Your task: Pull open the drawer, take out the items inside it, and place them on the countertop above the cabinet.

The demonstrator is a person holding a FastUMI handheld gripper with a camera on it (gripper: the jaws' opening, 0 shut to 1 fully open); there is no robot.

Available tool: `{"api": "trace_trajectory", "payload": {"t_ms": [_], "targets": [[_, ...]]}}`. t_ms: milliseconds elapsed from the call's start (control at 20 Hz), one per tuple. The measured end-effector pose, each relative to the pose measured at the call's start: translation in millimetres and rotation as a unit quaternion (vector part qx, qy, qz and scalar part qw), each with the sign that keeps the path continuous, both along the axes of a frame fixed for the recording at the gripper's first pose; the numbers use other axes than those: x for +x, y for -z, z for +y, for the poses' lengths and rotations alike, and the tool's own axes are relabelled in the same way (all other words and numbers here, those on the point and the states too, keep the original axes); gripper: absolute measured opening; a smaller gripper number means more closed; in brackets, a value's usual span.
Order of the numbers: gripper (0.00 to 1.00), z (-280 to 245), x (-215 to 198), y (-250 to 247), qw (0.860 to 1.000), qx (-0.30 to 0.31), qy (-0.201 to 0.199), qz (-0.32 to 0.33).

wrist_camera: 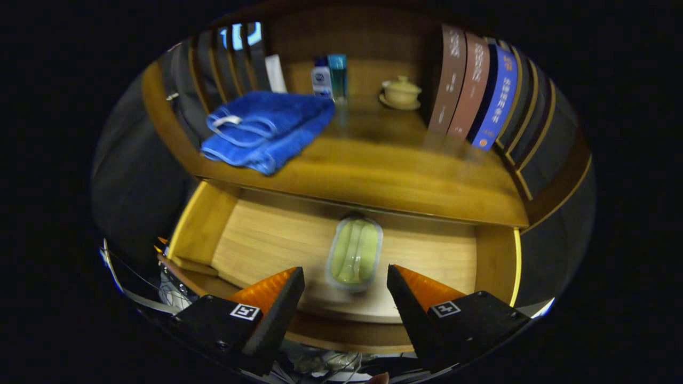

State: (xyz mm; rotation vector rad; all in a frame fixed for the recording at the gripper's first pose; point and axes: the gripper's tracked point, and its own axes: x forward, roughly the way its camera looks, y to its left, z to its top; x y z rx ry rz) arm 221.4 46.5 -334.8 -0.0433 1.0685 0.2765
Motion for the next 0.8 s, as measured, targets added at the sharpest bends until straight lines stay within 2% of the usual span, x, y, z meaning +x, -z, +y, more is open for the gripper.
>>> {"api": "trace_trajectory", "payload": {"t_ms": [150,250,400,450,500,550,600,800], "targets": [[0.99,-7,16,31,0.999,-0.040,0.015,0.022],[0.80,-8,24,44,0.998,-0.053,0.018,0.024],[0.50,4,17,59,0.997,-0.021,0.038,0.062],[0.41,1,18,64,0.997,-0.020,0.049,0.060],[0.31,1,23,60,0.998,-0.016,0.042,0.052],[0.31,-4,25,64,0.997,-0.017,0.052,0.046],[0.19,-5,23,54,0.997,-0.009,0.064,0.048],[0.19,-11,10,41,0.993,0.029,0.079,0.083]]}}
